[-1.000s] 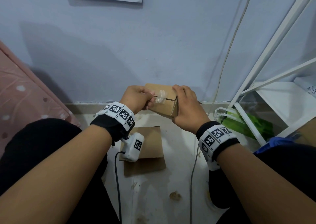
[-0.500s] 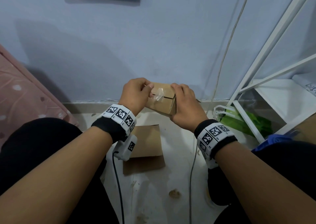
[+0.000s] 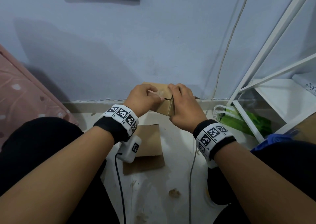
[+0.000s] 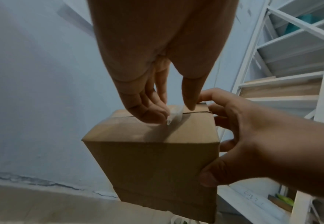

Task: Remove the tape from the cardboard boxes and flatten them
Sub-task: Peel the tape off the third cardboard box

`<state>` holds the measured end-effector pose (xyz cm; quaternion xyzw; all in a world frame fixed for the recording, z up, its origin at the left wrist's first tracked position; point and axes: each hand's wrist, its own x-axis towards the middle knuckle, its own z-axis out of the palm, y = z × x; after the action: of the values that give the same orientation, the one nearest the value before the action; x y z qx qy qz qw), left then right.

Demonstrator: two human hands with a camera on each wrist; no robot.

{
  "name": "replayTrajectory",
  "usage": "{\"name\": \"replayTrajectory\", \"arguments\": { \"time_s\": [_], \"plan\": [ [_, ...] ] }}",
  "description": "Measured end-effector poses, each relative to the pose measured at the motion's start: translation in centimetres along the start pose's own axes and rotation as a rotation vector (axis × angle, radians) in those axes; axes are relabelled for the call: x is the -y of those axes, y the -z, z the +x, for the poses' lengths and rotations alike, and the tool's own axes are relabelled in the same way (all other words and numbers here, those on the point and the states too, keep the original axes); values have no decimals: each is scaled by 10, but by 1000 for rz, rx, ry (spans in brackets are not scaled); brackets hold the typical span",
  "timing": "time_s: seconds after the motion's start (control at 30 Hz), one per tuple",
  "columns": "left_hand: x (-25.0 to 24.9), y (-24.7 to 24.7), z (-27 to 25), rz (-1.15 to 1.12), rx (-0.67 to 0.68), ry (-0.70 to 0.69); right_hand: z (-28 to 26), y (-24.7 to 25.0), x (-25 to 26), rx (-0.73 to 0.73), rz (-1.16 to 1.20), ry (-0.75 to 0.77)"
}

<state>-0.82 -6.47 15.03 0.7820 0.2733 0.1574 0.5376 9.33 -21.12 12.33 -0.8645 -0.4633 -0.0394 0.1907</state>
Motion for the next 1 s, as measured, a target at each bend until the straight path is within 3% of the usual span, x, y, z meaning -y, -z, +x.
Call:
{"name": "replayTrajectory", "arguments": {
  "time_s": [0.7,1.0],
  "plan": [
    [-11,7,-3,-254,15,156,-2,0,3,-21,39,79],
    [-5,14,2,-244,15,188,-2,2,2,-31,13,108]
  ]
}}
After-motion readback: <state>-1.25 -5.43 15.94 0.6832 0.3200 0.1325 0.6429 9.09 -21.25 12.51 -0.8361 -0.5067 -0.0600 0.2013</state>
